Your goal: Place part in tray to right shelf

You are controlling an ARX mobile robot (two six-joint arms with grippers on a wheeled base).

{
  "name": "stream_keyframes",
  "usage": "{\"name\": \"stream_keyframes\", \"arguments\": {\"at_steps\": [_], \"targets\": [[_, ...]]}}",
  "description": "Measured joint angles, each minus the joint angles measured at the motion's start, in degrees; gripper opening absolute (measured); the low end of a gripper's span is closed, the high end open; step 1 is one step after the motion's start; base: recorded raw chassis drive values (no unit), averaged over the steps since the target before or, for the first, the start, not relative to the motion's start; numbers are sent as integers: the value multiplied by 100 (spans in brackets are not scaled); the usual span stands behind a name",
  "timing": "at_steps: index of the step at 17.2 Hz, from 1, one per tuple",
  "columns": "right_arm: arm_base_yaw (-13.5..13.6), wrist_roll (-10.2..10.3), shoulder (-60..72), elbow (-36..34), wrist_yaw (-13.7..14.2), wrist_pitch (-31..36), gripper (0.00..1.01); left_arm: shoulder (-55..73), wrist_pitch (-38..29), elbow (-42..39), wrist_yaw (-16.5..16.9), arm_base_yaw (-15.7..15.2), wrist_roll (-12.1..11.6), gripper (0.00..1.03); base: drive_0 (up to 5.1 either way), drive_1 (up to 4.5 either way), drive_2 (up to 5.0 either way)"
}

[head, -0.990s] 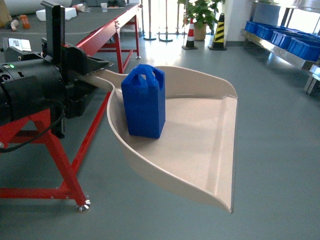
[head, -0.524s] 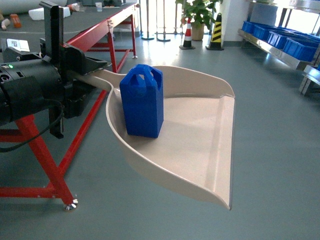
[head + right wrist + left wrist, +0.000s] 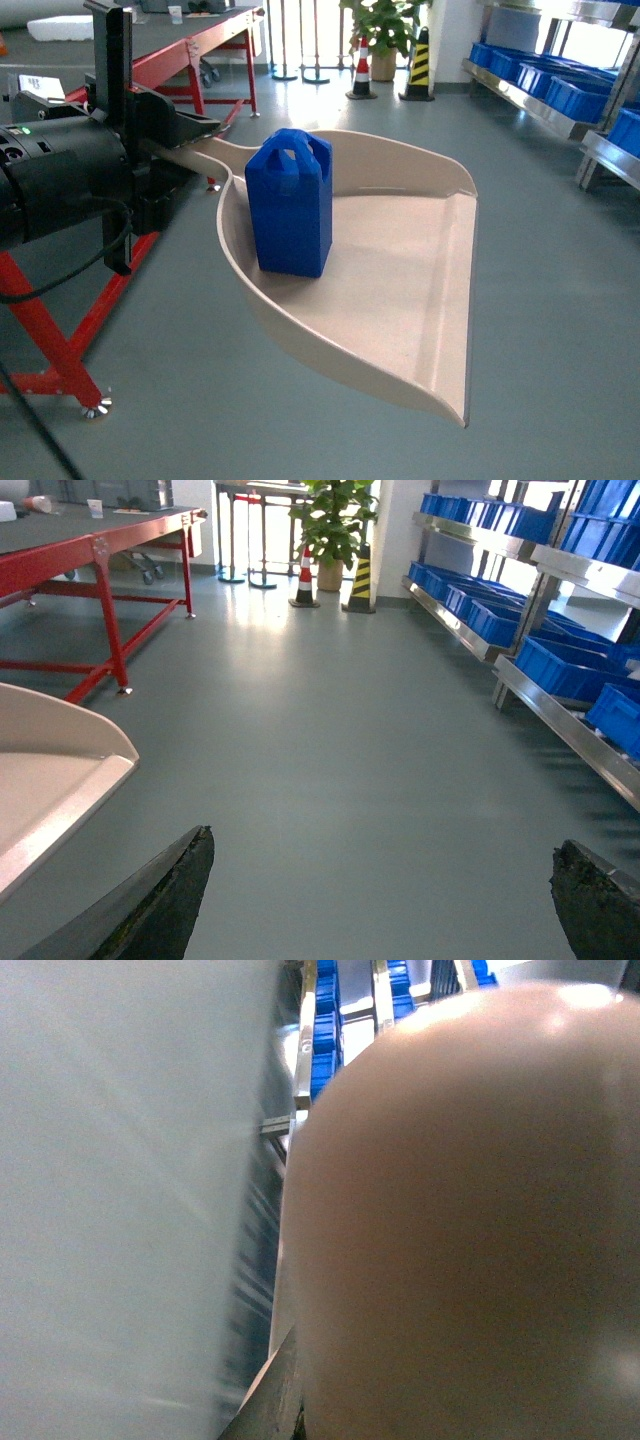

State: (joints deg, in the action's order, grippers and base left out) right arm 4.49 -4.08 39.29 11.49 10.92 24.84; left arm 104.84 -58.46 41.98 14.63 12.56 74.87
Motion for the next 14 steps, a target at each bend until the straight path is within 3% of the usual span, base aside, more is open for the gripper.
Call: {"name": "stream_keyframes", "arguments": {"at_steps": [10,12,14], "targets": [[0,0,0,0,0,4,98,0,7,0,4,2,7,19,495,-250,-250],[0,0,-2,0,0,7,98,0,0,0,0,2,9,19,460,-101,-334],[-2,0,-15,0,20,11,98,-11,-20,0,22,83,11,19,3,436,-431]]}}
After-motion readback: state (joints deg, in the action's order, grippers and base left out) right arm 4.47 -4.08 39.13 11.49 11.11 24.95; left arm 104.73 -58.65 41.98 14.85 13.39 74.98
